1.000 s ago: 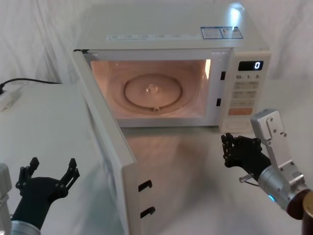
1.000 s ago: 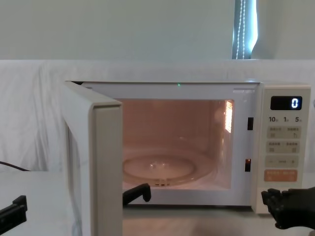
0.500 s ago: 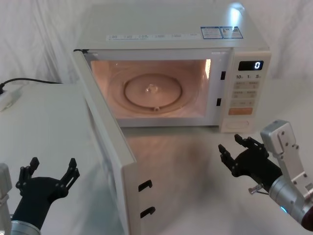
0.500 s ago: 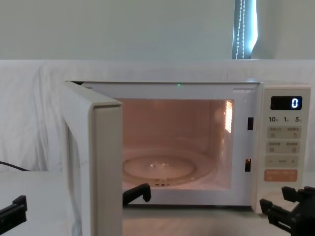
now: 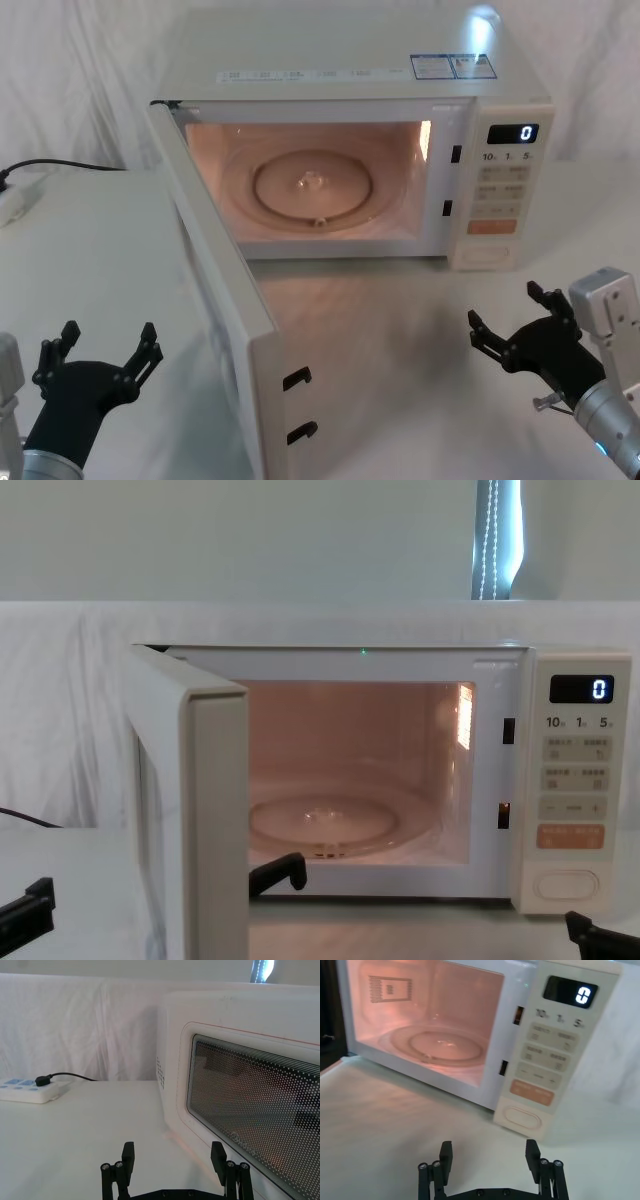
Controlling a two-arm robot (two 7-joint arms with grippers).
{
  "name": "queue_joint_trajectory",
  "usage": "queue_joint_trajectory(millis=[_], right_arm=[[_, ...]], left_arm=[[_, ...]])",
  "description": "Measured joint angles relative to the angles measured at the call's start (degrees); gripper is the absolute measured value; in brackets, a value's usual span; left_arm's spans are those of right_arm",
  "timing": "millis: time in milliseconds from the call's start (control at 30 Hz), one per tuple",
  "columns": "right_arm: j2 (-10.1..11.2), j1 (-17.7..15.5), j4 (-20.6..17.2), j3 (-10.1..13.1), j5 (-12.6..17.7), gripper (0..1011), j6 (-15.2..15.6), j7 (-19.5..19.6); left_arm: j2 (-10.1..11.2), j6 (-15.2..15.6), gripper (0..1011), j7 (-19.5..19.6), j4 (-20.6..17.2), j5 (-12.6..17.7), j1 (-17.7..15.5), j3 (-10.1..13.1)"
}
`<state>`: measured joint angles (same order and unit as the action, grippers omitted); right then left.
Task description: Press the button to open the microwave door with one hand; close the microwave door with the other hand.
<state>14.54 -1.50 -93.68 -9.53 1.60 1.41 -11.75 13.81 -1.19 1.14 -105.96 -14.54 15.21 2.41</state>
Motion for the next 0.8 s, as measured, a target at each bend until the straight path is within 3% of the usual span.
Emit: queue_joint_trajectory(millis=[100,800], right_arm=[[-0.37,-0.43,0.32,0.60,0.10,999,-0.51,0.71],[-0.81,-0.71,0.70,1.04,0.21,1000,-0.84,1.32]], left_arm=[[0.00,0.00,1001,0.00,0.00,0.00,0.00,0.00],[0.00,0.00,1001,0.00,0.00,0.00,0.00,0.00]])
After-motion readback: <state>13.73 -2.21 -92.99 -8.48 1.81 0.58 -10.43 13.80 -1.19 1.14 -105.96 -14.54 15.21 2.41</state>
